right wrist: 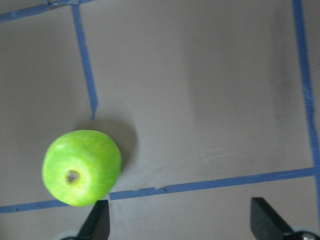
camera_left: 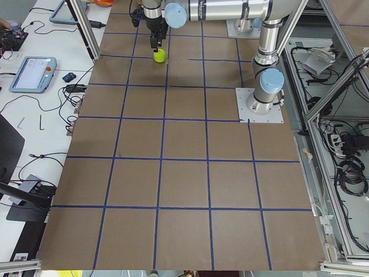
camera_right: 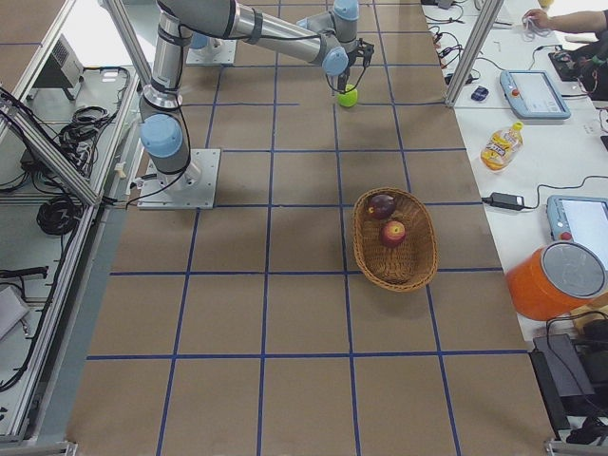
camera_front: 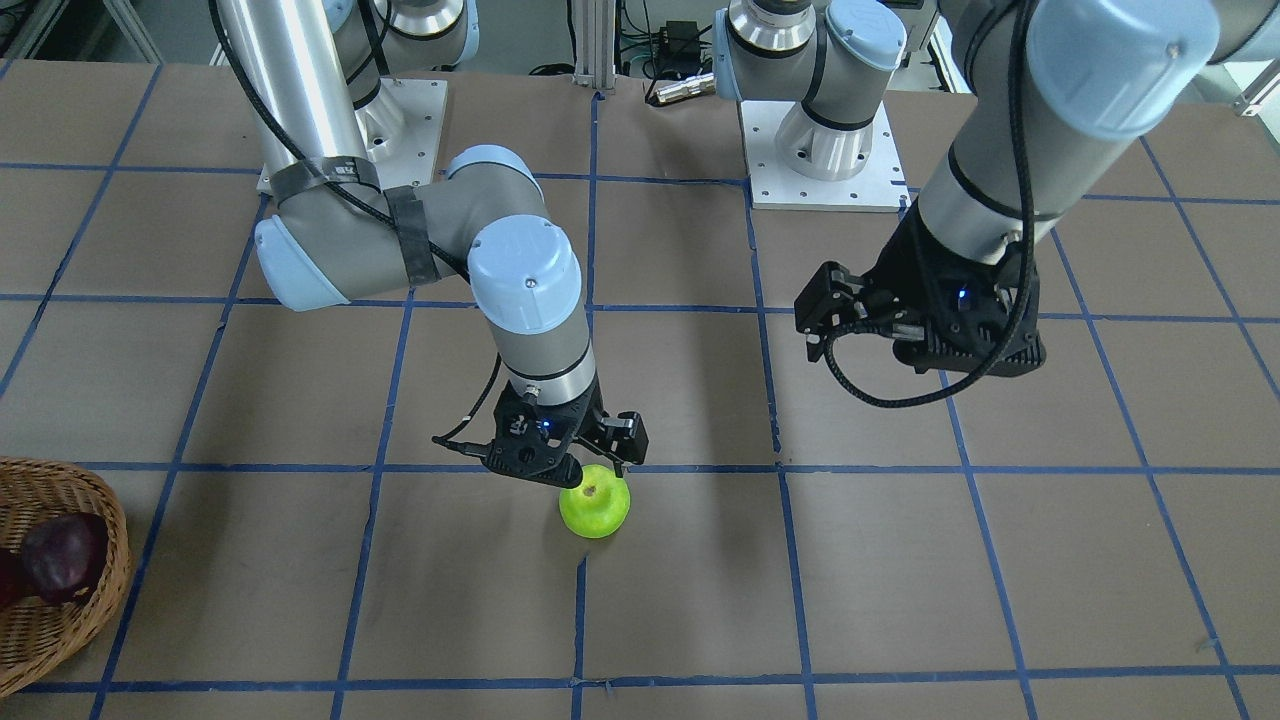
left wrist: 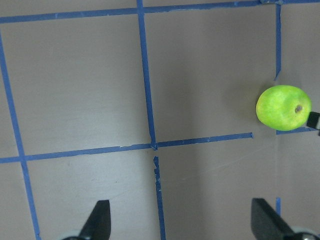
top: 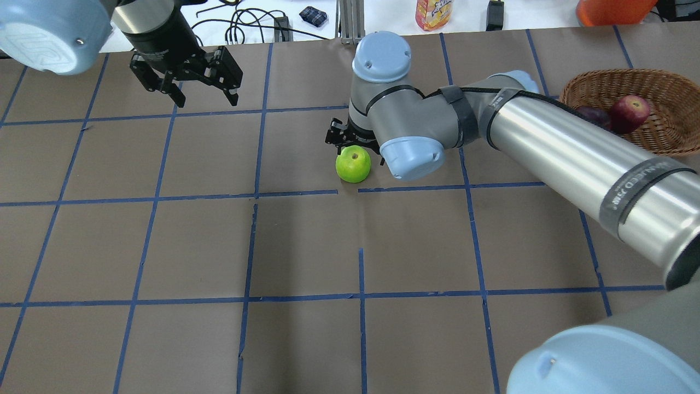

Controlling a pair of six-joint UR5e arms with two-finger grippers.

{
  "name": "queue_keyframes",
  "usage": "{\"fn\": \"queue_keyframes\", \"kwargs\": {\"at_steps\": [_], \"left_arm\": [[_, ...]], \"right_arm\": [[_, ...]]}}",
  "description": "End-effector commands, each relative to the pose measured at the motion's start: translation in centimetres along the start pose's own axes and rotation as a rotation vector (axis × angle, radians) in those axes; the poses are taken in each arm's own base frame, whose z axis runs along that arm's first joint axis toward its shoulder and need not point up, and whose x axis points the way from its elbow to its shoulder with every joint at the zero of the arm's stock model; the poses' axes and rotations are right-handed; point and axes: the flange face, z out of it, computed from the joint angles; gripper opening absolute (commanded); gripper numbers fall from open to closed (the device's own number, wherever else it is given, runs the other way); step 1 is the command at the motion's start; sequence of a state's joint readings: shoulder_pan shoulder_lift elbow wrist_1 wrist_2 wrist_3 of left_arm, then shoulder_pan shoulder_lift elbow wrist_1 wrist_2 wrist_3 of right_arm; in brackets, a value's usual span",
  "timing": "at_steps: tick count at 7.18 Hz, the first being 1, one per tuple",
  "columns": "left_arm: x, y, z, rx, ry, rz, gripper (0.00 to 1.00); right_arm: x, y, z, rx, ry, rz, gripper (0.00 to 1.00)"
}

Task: Put all apples into basket
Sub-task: 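Release the green apple at center with left gripper while right returns, then grasp the green apple with the right gripper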

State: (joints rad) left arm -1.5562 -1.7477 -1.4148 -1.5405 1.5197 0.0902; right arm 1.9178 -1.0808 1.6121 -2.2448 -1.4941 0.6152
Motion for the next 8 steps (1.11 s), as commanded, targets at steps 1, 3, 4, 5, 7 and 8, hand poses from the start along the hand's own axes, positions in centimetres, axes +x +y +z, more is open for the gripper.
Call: {"fn": "queue_keyframes", "kwargs": {"at_steps": [1,3,4,5,7,8], "left_arm": [[-0.3,1.4,-1.3,0.003,-0.05,0.003,1.0],[-0.4,1.1,-0.6,-0.016,-0.051,0.001,1.0],[-0.5,0.9,-0.4,-0.017,-0.051,0.001,1.0],[-1.2,0.0,-0.5,-0.014,-0.078,-0.002,1.0],[-1.1,0.3,-0.2,-0.021,-0.094,0.006,1.0],[-1.1,0.3,-0.1,-0.023,-0.094,0.007,1.0]], "right_arm": [[-0.5,0.6,1.5,0.012,0.024,-0.008,1.0],[-0.8,-0.6,5.2,0.08,0.0,-0.064,1.0],[-0.8,-0.6,6.0,0.076,0.001,-0.09,1.0],[-0.5,-0.3,6.4,0.068,0.009,-0.12,0.94],[-0.5,-0.2,6.2,0.059,0.006,-0.123,0.19],[-0.2,-1.1,4.2,0.076,-0.011,-0.11,0.18]]}}
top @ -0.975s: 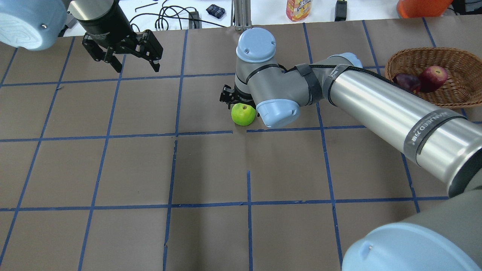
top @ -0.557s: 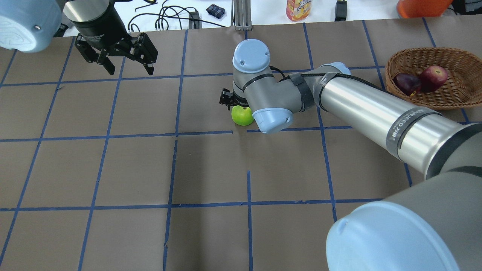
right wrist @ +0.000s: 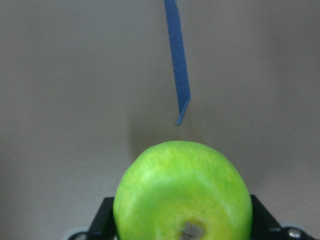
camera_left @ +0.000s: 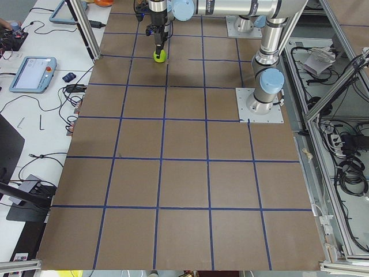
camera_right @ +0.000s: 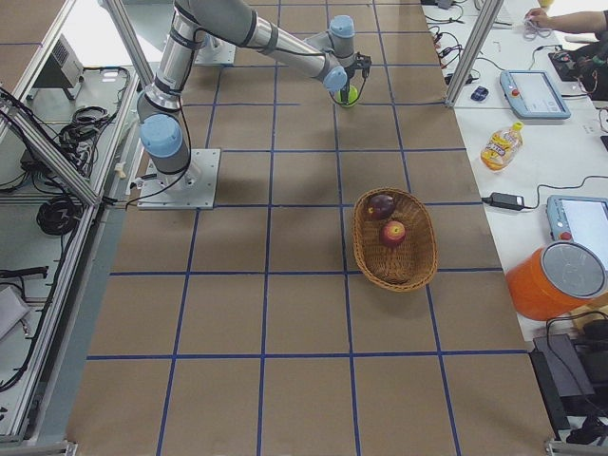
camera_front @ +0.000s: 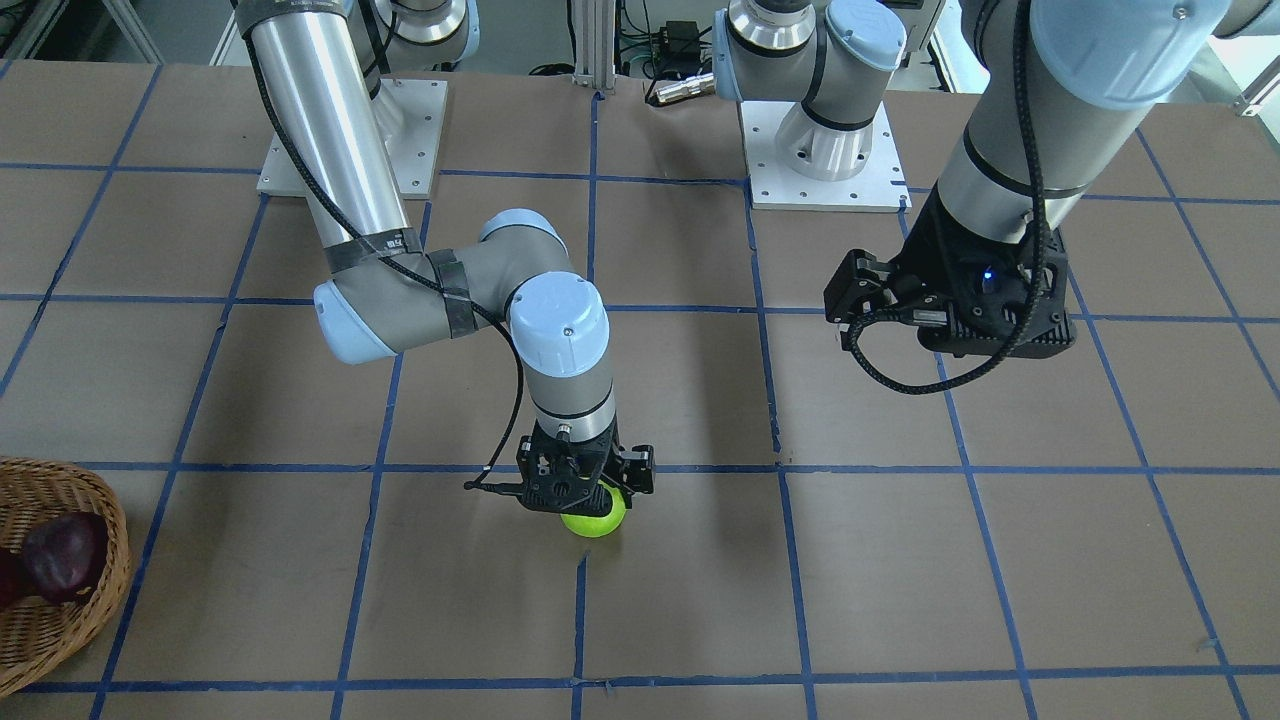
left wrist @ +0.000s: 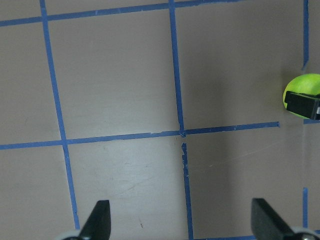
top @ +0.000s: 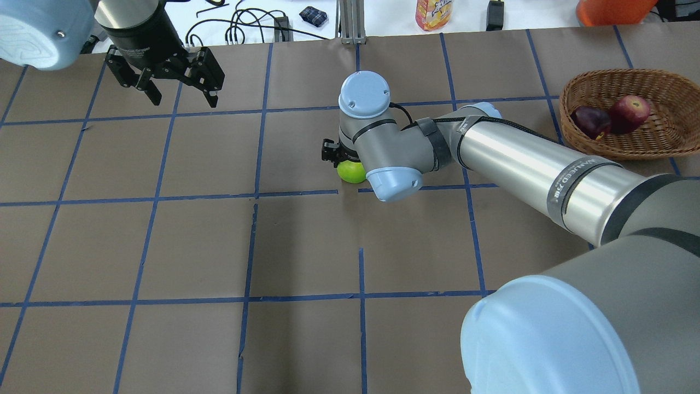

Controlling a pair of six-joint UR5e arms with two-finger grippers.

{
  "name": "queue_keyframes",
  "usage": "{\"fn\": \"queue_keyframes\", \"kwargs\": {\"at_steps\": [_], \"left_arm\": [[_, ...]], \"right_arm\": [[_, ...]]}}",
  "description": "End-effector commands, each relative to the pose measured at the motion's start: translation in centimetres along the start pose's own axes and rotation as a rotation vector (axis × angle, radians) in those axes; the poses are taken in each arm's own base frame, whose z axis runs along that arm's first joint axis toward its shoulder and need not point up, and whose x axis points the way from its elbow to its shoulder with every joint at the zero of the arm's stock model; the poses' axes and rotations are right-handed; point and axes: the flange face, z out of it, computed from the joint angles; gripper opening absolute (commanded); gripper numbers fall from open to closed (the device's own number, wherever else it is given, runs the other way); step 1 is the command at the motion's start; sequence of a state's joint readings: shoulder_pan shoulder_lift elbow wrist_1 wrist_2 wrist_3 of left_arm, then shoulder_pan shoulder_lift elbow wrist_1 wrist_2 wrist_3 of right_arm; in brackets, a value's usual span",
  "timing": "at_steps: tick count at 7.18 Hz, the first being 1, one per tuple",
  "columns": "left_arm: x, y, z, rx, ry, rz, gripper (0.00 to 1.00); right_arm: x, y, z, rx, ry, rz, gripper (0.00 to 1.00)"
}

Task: Put all apples into basket
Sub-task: 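Carry the green apple into the basket and open the right gripper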

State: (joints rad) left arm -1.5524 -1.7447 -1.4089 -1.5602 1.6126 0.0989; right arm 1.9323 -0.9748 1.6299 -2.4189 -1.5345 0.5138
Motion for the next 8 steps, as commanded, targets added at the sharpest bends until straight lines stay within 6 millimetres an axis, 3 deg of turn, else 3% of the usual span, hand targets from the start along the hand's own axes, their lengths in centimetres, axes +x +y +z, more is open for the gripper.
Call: {"fn": "queue_keyframes", "kwargs": {"at_steps": [1,2,3,5,6,7,8], "left_arm": [[0.0,-0.1,0.2,-0.003,-0.002,0.002,1.0],[0.0,-0.1,0.4,-0.006,-0.002,0.003,1.0],[0.0,-0.1,0.4,-0.006,0.0,0.003,1.0],[0.1,-0.2,0.6,-0.007,0.007,-0.004,1.0],[-0.2,-0.2,0.7,-0.012,0.006,-0.012,1.0],[-0.1,-0.2,0.7,-0.012,0.006,-0.011,1.0],[-0.3,-0.2,1.0,-0.017,0.005,-0.014,1.0]], "right_arm": [[2.7,-3.0,-6.1,-0.005,-0.007,-0.003,0.16],[9.7,-7.1,-9.2,-0.05,0.012,-0.016,0.0],[17.1,-10.2,-11.6,-0.07,-0.015,-0.033,0.0],[34.4,-14.5,-13.2,-0.128,-0.018,-0.117,0.0],[40.1,-16.5,-13.8,-0.099,-0.014,-0.213,0.0],[46.5,-18.1,-15.2,-0.112,-0.017,-0.202,0.0],[52.0,-20.3,-15.2,-0.112,-0.024,-0.277,0.0]]}}
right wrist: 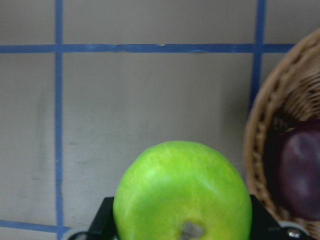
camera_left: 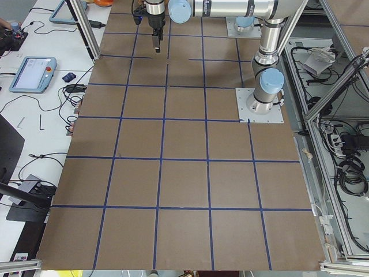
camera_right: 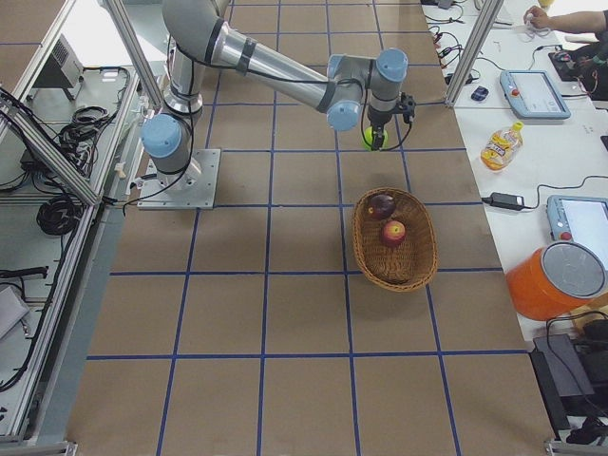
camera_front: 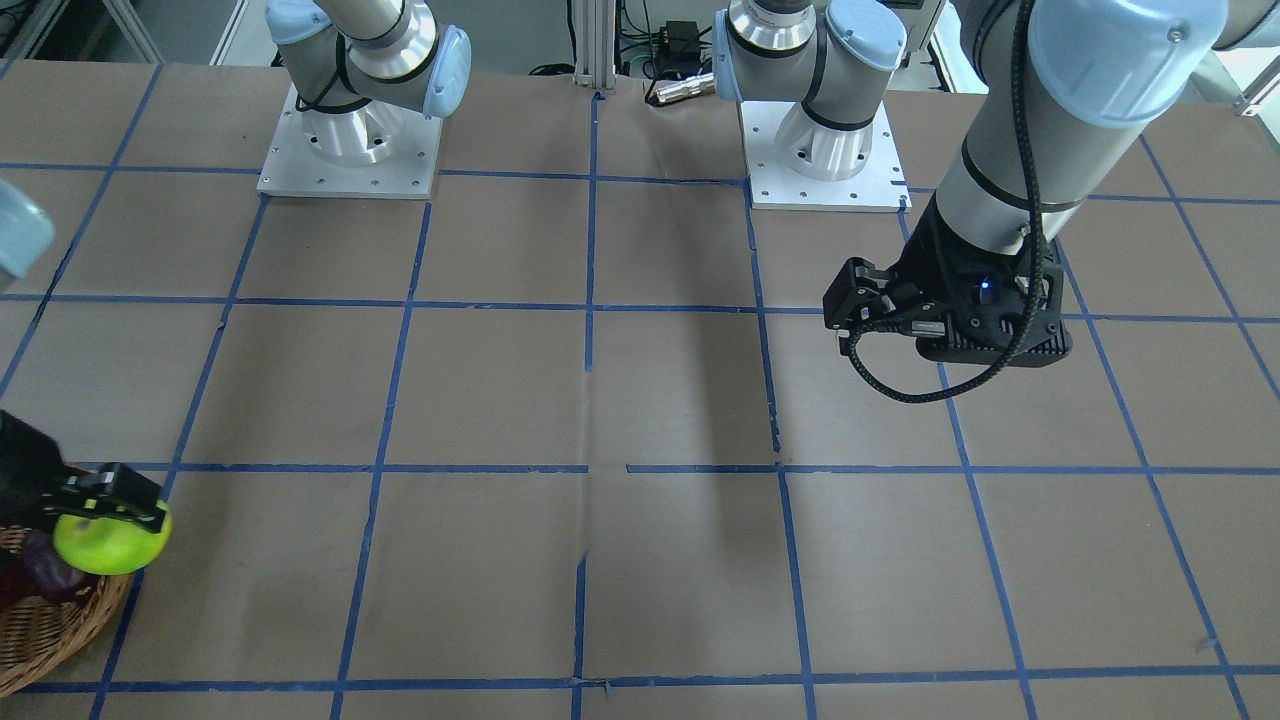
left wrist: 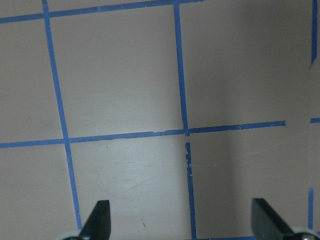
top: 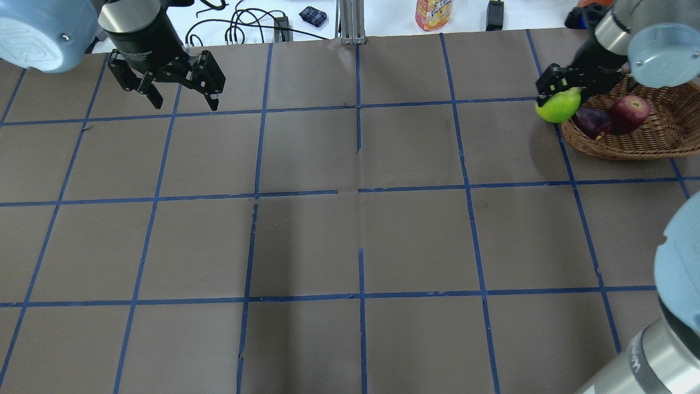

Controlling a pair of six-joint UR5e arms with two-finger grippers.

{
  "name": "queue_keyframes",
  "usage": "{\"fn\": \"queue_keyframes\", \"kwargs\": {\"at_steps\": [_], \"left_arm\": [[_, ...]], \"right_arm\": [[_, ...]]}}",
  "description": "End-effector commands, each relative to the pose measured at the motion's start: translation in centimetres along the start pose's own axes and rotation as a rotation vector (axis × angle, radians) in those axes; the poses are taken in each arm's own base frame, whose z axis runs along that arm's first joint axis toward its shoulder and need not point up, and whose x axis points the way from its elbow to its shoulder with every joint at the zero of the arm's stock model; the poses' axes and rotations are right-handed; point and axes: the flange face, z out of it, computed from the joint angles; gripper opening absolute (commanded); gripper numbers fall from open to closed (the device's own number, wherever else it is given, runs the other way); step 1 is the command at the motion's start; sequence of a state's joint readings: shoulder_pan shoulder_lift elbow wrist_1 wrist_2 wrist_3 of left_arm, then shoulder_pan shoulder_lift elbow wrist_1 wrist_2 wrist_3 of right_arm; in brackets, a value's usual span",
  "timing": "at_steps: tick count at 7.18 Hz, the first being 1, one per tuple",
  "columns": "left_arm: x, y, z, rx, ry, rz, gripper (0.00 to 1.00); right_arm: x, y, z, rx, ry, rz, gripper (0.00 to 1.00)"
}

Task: Put all apples into basket
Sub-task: 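Carry the green apple into the basket and open the right gripper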

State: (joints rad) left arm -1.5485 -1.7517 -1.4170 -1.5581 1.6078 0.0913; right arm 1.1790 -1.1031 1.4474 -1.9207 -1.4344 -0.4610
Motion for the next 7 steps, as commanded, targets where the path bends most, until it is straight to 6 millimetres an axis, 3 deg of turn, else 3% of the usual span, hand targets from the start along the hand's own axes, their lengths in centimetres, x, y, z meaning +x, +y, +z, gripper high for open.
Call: {"fn": "queue_keyframes", "kwargs": {"at_steps": [1,3,4,5,7], "left_arm": [[-0.7,-0.2,0.7,-0.006,0.004,-0.007,1.0],[-0.3,-0.3,0.5,-0.004,0.002,-0.006,1.0],[-0.2,-0.2,0.6,-0.006,0.001,-0.006,1.0],[-0.1,-0.2,0.6,-0.005,0.002,-0.004,1.0],[-0.1,-0.3,0.7,-0.007,0.004,-0.006,1.0]], "right_arm": [[14.2,-1.8,-2.2,0.032,0.023,-0.077,0.02],[21.2,-4.1,-0.9,0.028,0.022,-0.178,0.07],[24.6,-2.9,0.0,0.025,0.017,-0.148,0.1],[24.6,-2.9,0.4,0.03,-0.002,-0.157,0.99],[24.7,-2.6,-1.5,0.065,-0.013,-0.149,1.0]]}}
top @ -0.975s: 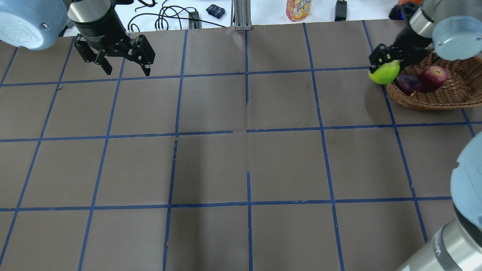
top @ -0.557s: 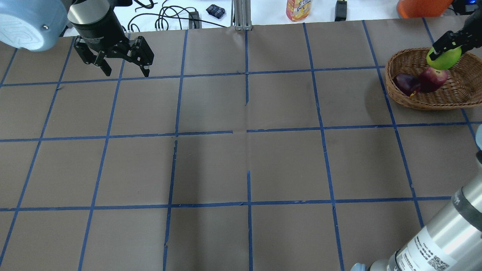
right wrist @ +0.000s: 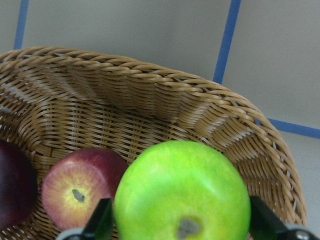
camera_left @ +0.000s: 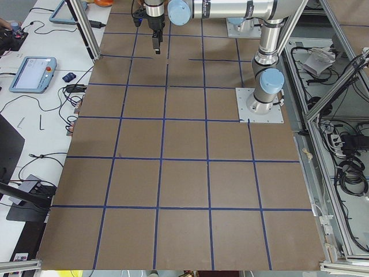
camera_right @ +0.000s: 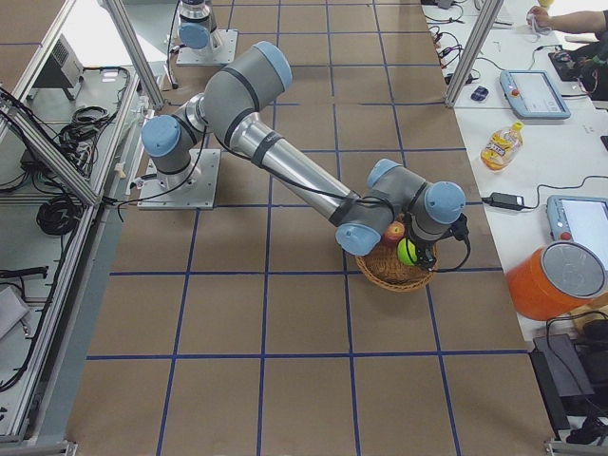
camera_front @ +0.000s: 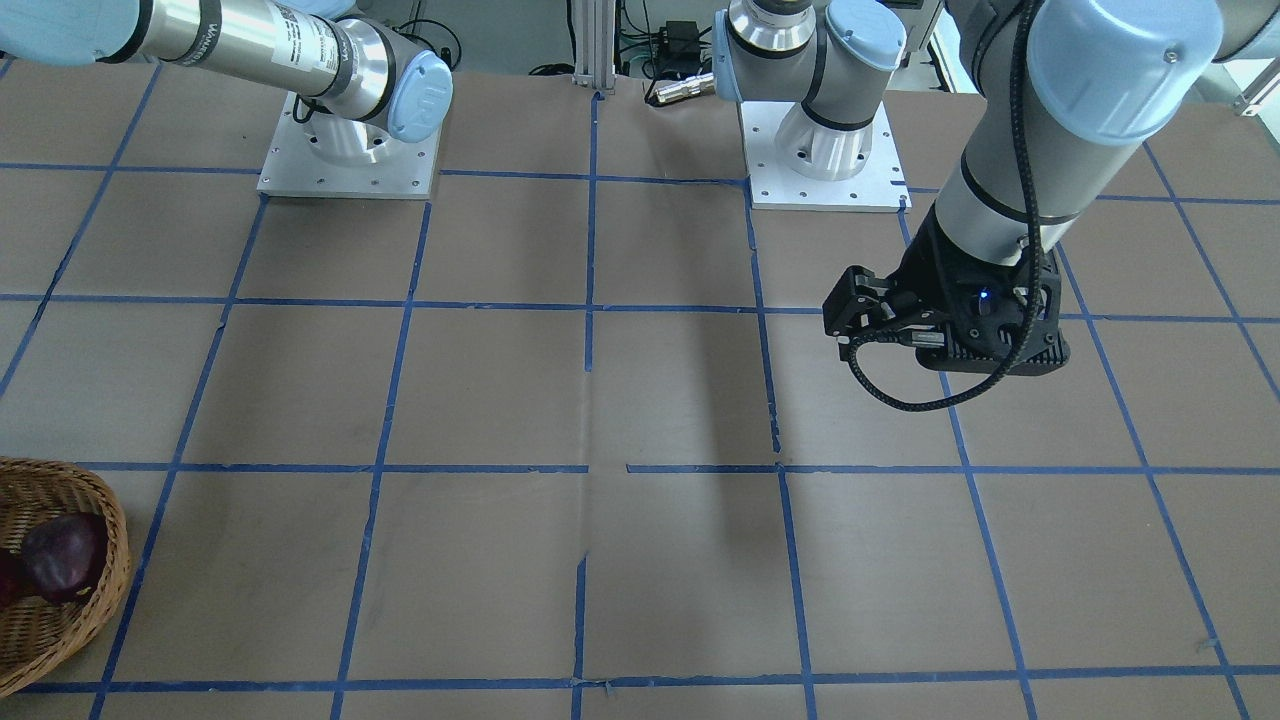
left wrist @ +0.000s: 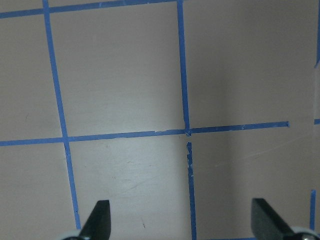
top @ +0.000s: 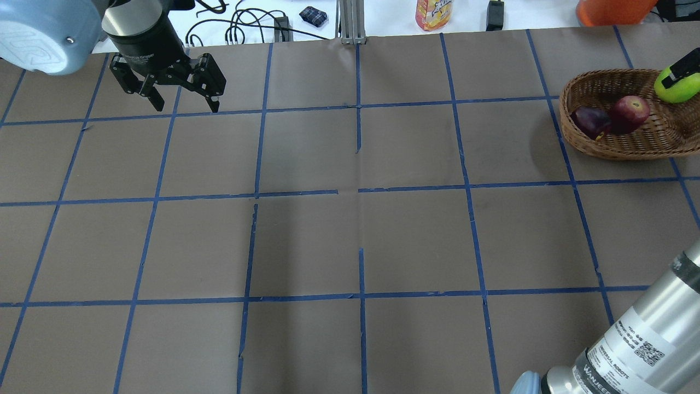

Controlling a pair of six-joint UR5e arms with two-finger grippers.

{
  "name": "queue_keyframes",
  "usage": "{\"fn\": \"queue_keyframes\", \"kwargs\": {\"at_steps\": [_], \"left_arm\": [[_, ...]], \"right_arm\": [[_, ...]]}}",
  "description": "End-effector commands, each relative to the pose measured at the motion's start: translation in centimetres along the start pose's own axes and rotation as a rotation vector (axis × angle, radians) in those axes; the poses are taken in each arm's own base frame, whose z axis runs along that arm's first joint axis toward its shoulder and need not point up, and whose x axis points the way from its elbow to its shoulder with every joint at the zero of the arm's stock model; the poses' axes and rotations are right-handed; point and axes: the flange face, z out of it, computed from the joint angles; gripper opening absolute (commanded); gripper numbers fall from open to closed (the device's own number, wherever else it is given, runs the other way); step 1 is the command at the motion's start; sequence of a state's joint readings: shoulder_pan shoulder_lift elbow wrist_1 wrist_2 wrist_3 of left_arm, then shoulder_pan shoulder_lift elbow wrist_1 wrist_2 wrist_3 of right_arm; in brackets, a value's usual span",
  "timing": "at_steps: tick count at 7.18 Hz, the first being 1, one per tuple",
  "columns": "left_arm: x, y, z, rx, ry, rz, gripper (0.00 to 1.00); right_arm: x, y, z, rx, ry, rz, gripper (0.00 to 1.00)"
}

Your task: Put all apples into basket

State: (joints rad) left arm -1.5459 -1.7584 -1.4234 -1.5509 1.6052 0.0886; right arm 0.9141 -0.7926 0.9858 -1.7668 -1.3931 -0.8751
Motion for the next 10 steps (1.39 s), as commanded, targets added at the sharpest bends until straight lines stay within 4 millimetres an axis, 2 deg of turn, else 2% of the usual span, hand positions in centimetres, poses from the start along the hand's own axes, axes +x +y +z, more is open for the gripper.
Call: {"fn": "queue_keyframes", "kwargs": {"at_steps": [1,2,3,4,5,7,8,9,10], "left_arm": [[0.0,0.0,0.1,-0.001,0.001,-0.001,1.0],[0.0,0.0,0.3,-0.006,0.001,-0.001,1.0],[0.0,0.1,0.1,-0.003,-0.001,-0.001,1.0],[0.0,0.0,0.4,-0.007,0.001,-0.001,1.0],[0.0,0.0,0.2,-0.007,0.0,-0.001,1.0],[0.1,0.1,0.3,-0.01,-0.002,-0.001,1.0],[0.5,0.5,0.3,-0.035,-0.001,-0.007,1.0],[1.4,2.2,-1.0,-0.055,0.001,-0.057,1.0],[2.3,3.3,-2.3,-0.041,-0.001,-0.043,1.0]], "right_arm": [[-0.4,0.4,-2.7,0.01,-0.005,0.008,1.0],[-2.2,0.8,-6.0,0.002,-0.017,0.009,1.0],[-6.7,1.1,-10.1,-0.045,-0.076,-0.002,1.0],[-13.7,0.4,-13.8,-0.097,-0.134,-0.043,1.0],[-21.4,-1.1,-16.5,-0.126,-0.138,-0.027,1.0],[-36.8,-3.1,-20.8,-0.142,-0.082,0.274,1.0],[-43.7,-4.0,-20.3,-0.168,-0.067,0.313,1.0],[-50.0,-4.4,-19.1,-0.201,-0.056,0.283,1.0],[-53.3,-4.0,-17.9,-0.242,-0.012,0.268,1.0]]}}
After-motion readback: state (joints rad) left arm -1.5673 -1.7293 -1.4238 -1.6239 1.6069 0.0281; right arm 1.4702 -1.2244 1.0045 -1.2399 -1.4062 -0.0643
